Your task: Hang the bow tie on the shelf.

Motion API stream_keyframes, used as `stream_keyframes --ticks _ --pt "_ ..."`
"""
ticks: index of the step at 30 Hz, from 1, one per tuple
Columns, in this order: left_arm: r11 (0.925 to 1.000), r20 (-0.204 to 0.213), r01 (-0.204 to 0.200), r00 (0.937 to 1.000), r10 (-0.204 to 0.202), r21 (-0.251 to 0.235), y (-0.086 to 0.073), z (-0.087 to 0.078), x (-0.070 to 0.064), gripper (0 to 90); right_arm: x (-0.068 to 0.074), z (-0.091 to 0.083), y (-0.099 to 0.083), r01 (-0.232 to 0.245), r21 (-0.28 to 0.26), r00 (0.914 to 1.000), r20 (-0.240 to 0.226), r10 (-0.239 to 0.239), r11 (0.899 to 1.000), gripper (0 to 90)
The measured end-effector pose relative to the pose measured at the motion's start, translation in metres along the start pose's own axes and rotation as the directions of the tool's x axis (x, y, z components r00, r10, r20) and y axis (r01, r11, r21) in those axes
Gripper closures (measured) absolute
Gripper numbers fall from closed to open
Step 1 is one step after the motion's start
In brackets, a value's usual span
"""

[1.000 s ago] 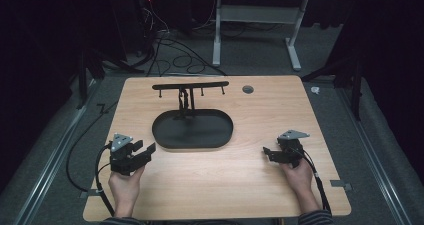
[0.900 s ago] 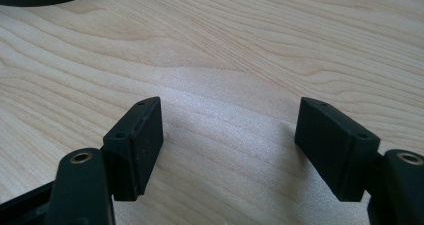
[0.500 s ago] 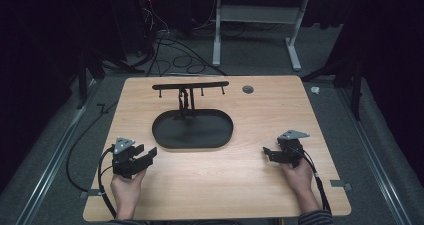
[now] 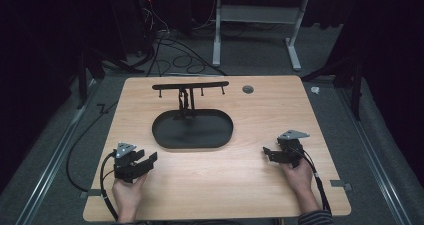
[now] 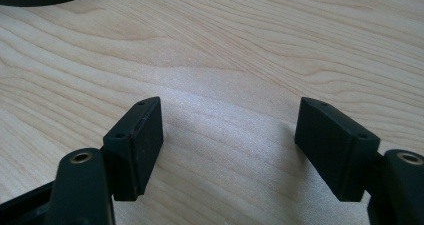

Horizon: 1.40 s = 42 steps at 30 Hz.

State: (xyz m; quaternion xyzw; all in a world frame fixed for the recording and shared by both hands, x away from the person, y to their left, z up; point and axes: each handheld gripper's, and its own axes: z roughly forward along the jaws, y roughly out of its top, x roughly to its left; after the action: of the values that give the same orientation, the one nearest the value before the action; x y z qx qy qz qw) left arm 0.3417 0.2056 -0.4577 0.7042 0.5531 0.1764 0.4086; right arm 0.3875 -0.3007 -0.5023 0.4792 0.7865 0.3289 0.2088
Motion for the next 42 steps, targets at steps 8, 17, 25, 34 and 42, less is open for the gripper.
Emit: stream_keyframes --ticks 8,17,25,34,42 --pt "0.9999 -0.007 0.014 0.9999 -0.013 0.005 -0.004 0.007 0.002 45.8 0.000 0.000 0.000 0.000 0.000 1.0000 0.000 0.000 1.000 28.4" --pt "0.9995 -0.033 0.002 0.9995 -0.001 0.031 -0.010 0.018 0.004 44.8 0.000 0.000 0.000 0.001 0.000 1.0000 0.000 -0.001 1.000 28.4" --pt "0.9992 -0.057 -0.019 0.9982 0.021 0.036 -0.014 0.024 0.003 44.5 0.000 0.000 0.000 0.002 0.000 1.0000 0.000 -0.002 1.000 28.4" --pt "0.9969 -0.072 -0.055 0.9957 0.059 0.057 -0.018 0.035 -0.001 44.5 0.000 0.000 0.000 0.000 0.000 1.0000 0.000 0.000 1.000 28.4" --pt "0.9967 -0.086 -0.059 0.9942 0.064 0.055 -0.020 0.041 -0.002 44.1 0.000 0.000 0.000 0.000 0.000 1.0000 0.001 0.000 1.000 28.4"
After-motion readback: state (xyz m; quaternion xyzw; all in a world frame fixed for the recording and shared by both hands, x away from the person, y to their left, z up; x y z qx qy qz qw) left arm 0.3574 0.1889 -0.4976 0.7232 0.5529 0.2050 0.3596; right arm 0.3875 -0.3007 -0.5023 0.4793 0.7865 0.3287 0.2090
